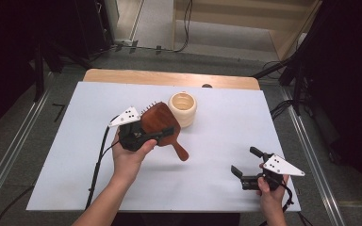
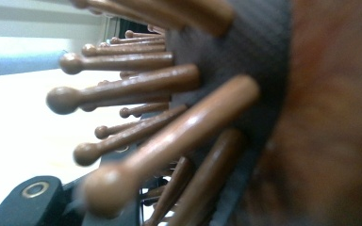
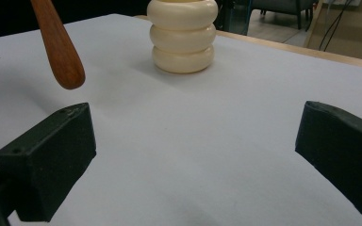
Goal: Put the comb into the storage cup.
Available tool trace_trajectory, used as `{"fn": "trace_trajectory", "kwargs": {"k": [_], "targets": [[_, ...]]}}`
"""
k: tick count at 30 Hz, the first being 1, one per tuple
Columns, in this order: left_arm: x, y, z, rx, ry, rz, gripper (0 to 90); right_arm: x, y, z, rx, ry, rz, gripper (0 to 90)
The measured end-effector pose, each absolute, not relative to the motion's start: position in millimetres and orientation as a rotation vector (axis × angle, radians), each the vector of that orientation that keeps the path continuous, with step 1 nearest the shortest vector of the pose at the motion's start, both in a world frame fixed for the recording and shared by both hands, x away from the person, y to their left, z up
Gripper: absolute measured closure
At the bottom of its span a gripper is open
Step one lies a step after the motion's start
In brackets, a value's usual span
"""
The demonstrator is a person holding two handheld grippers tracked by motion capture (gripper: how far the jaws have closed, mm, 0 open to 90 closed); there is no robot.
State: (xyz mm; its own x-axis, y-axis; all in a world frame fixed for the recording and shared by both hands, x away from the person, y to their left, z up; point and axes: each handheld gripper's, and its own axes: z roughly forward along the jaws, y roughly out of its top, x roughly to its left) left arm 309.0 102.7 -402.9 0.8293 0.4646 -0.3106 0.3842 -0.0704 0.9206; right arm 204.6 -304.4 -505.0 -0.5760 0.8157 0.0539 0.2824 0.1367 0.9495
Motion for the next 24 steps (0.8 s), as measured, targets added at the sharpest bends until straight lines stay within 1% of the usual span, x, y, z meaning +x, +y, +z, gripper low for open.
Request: {"fn": "trace_trajectory", "kwargs": {"k": [12, 16, 24], "targets": [[319, 108, -392, 1.682, 0.672, 0.091, 56.2, 206, -313, -508, 1.073, 1.924, 1.442, 0.0], [323, 110, -389, 1.666, 0.676, 0.082, 56.1, 205, -314, -510, 1.080, 1.922, 1.435, 0.0], [330, 117, -379, 1.643, 0.679, 0.106, 56.1, 204, -316, -510, 1.091, 1.917, 1.437, 0.0]]}}
